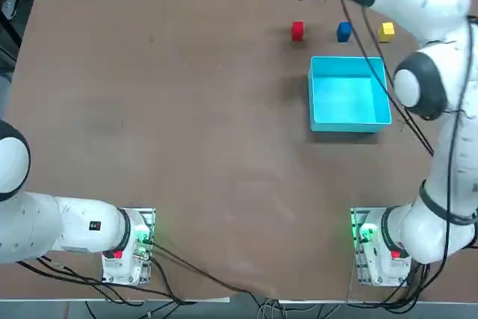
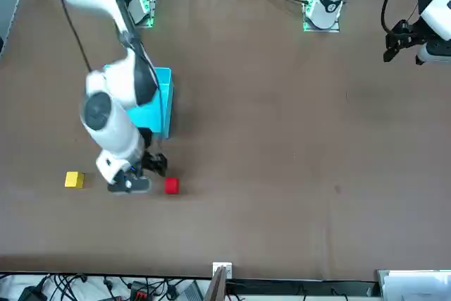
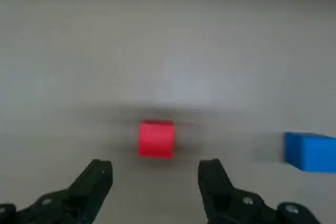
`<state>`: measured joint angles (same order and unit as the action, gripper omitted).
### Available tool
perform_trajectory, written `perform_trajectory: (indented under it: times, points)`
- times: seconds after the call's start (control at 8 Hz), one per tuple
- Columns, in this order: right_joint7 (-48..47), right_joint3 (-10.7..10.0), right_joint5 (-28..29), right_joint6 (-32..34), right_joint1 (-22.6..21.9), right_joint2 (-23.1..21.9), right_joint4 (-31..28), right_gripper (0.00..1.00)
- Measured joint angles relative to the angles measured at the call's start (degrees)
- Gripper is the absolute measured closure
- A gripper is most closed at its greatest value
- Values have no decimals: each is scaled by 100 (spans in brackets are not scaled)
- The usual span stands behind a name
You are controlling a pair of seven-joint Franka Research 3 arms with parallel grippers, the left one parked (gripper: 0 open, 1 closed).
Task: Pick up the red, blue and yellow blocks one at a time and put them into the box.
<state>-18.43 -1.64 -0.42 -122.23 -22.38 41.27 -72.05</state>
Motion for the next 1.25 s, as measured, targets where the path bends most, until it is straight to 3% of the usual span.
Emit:
perform_trajectory:
  times: [0.25,0.62,1.25]
  points:
    - [-212,-2,0,-238,-105,508,189,0]
    - [-669,-5,-32,-498,-185,914,335,0]
    - [-159,-64,-176,-498,-186,1097,363,0]
